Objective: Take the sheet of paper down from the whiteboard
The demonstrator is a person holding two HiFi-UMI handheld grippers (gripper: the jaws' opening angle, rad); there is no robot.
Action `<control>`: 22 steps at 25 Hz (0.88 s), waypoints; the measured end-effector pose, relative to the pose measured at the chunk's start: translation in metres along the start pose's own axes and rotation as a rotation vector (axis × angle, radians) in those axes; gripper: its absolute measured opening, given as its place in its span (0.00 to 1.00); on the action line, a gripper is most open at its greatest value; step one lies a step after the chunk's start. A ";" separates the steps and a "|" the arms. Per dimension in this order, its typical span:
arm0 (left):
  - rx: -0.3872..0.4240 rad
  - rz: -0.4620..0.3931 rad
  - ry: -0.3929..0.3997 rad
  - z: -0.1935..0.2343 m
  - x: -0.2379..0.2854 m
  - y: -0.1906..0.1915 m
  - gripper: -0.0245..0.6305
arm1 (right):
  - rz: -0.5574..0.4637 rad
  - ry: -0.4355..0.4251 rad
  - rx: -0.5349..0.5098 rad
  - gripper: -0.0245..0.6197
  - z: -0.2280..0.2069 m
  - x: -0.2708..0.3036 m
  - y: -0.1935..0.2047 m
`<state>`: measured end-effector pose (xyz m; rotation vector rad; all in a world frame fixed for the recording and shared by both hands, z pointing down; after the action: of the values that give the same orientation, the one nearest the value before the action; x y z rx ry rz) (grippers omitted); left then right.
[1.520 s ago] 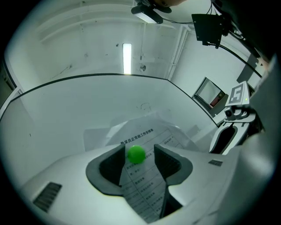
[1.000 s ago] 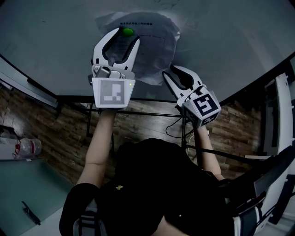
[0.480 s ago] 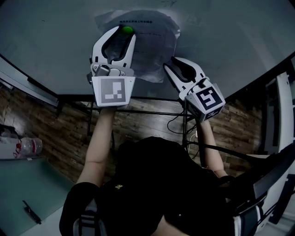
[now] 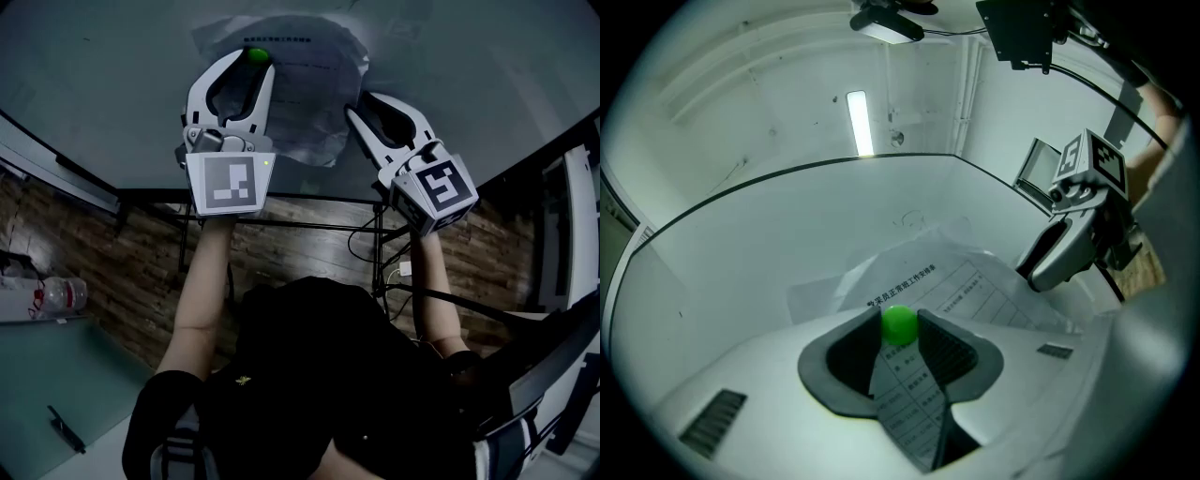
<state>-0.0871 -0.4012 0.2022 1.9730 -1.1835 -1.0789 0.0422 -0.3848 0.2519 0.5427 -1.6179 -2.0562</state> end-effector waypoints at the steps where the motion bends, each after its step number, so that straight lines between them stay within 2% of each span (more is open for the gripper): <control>1: 0.000 0.000 -0.001 0.000 0.000 0.000 0.24 | -0.005 0.003 -0.008 0.25 -0.002 0.000 -0.003; 14: -0.007 0.006 -0.002 -0.001 0.000 0.000 0.24 | -0.048 -0.050 -0.046 0.25 -0.002 0.013 -0.030; 22: -0.020 0.008 -0.012 0.000 0.000 0.000 0.24 | -0.042 -0.044 -0.059 0.23 -0.003 0.015 -0.032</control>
<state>-0.0870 -0.4013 0.2016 1.9482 -1.1812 -1.0958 0.0285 -0.3898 0.2201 0.5189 -1.5769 -2.1537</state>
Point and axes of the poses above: the fingertips, and each gripper's own axes: x forward along the fingers, z to its left, y out of its underside, the point moved 1 cm from there along -x, backward along the fingers, and after that the axes turned 7 degrees about -y, right-handed, at the moved point
